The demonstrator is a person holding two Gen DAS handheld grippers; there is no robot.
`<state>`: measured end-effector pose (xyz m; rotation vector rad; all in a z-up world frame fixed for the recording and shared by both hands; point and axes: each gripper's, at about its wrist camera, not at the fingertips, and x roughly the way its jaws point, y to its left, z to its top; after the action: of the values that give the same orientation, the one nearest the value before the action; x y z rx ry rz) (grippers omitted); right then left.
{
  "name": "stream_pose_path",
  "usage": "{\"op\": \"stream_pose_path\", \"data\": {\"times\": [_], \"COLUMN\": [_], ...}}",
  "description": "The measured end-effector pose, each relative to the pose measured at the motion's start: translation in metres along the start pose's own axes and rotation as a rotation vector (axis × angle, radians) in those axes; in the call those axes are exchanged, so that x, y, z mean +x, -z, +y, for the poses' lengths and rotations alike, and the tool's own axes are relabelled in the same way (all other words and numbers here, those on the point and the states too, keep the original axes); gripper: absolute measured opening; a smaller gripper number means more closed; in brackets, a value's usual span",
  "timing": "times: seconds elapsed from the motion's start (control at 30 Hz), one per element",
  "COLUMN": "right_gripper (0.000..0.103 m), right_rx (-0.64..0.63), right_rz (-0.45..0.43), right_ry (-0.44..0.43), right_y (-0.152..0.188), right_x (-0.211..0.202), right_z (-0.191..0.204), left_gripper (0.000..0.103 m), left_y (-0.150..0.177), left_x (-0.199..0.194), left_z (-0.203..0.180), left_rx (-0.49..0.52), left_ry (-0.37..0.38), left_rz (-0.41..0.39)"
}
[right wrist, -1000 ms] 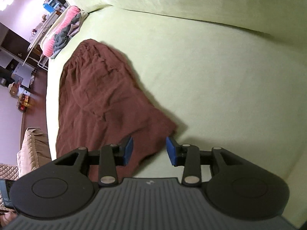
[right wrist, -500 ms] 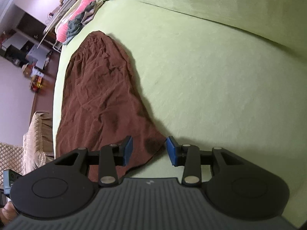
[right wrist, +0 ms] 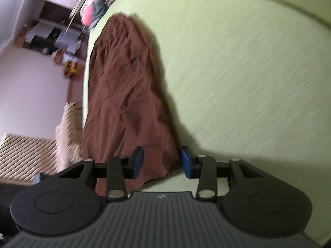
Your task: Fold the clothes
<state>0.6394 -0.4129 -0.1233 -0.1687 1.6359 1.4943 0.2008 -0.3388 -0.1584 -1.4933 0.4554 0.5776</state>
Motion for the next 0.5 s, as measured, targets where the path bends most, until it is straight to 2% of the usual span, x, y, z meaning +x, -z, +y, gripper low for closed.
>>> {"op": "stream_pose_path", "data": {"times": [0.07,0.17,0.33,0.4,0.5], "right_gripper": [0.026,0.011,0.008,0.008,0.008], "right_rx": [0.019,0.046,0.062,0.079,0.201], "right_rz": [0.008,0.011,-0.014,-0.023,-0.024], "right_ry": [-0.014,-0.022,0.004,0.018,0.032], "right_y": [-0.002,-0.001,0.004,0.006,0.006], "right_x": [0.001,0.001,0.000,-0.001,-0.007], "right_z": [-0.005,-0.012,-0.007,-0.004,-0.003], "left_gripper": [0.012,0.008,0.003,0.003,0.003], "left_y": [0.002,0.006,-0.001,-0.009,-0.019], "left_x": [0.003,0.005,0.014,0.004,-0.001], "left_z": [0.001,-0.004,-0.022,-0.021,-0.032], "left_rx": [-0.011,-0.007,-0.004,-0.024,-0.099], "left_ry": [0.008,0.013,0.022,0.032,0.043], "left_rz": [-0.001,0.012,0.046,0.052,0.061]}}
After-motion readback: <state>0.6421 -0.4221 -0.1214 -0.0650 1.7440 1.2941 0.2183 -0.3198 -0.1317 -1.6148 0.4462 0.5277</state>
